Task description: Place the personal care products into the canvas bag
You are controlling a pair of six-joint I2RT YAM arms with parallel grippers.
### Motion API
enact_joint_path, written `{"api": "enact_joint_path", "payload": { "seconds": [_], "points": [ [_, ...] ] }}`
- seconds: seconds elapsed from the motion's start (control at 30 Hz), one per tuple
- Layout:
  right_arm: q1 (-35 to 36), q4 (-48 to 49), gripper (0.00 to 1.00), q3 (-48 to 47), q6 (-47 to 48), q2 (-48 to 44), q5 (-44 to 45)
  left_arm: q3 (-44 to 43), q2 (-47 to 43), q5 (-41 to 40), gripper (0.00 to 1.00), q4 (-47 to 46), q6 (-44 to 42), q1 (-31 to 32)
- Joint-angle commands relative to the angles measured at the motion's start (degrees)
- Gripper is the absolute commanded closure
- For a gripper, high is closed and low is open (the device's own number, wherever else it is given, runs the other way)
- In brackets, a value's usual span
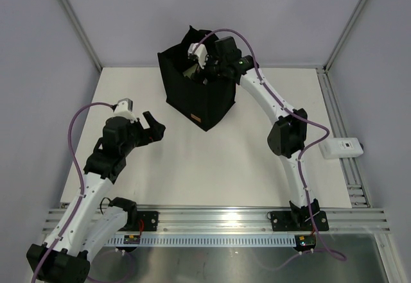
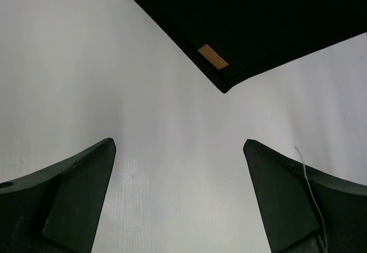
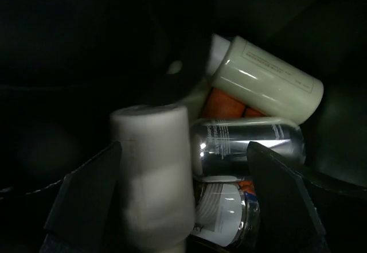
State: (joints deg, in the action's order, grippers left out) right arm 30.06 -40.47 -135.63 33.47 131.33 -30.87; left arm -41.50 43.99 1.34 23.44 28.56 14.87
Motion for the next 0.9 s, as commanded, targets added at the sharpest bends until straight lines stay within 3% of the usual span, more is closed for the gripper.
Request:
{"api": "enact_joint_path", "payload": {
  "seconds": [0.0, 0.13, 0.33, 0.5, 0.6, 0.7, 0.87],
  "points": [
    [0.35, -2.33, 0.01, -2.53, 2.65, -2.13, 1.34, 0.63, -1.09, 0.41, 0.01, -2.17, -0.17, -0.28],
    [0.00, -1.90, 0.01, -5.07, -0.50, -4.58, 0.12, 0.45, -1.10, 0.33, 0.01, -1.91, -0.43, -0.37],
    [-4.66, 3.55, 0.01, -9.30, -12.54, -13.44, -17.51, 0.19, -1.01, 0.06, 0.01, -1.56, -1.31, -0.46],
    [-12.03, -7.21, 0.01, -4.15, -7.48, -19.17, -21.78, -0.08, -1.18, -0.03, 0.01, -1.64, -2.10, -0.46],
    [-17.73, -15.39, 0.00, 4.74, -0.36, -23.74, -18.53, -0.25, -1.45, 0.06, 0.01, -1.29, -2.80, -0.64],
    [-22.66, -24.79, 0.01, 13.09, 9.30, -27.34, -9.41, -0.52, -1.27, 0.06, 0.01, -1.29, -3.68, -0.72],
    [-29.35, -30.20, 0.00, 32.77, 26.27, -34.37, 20.02, -1.04, 0.04, 1.20, 0.01, -2.08, -5.26, -0.90]
  ]
}}
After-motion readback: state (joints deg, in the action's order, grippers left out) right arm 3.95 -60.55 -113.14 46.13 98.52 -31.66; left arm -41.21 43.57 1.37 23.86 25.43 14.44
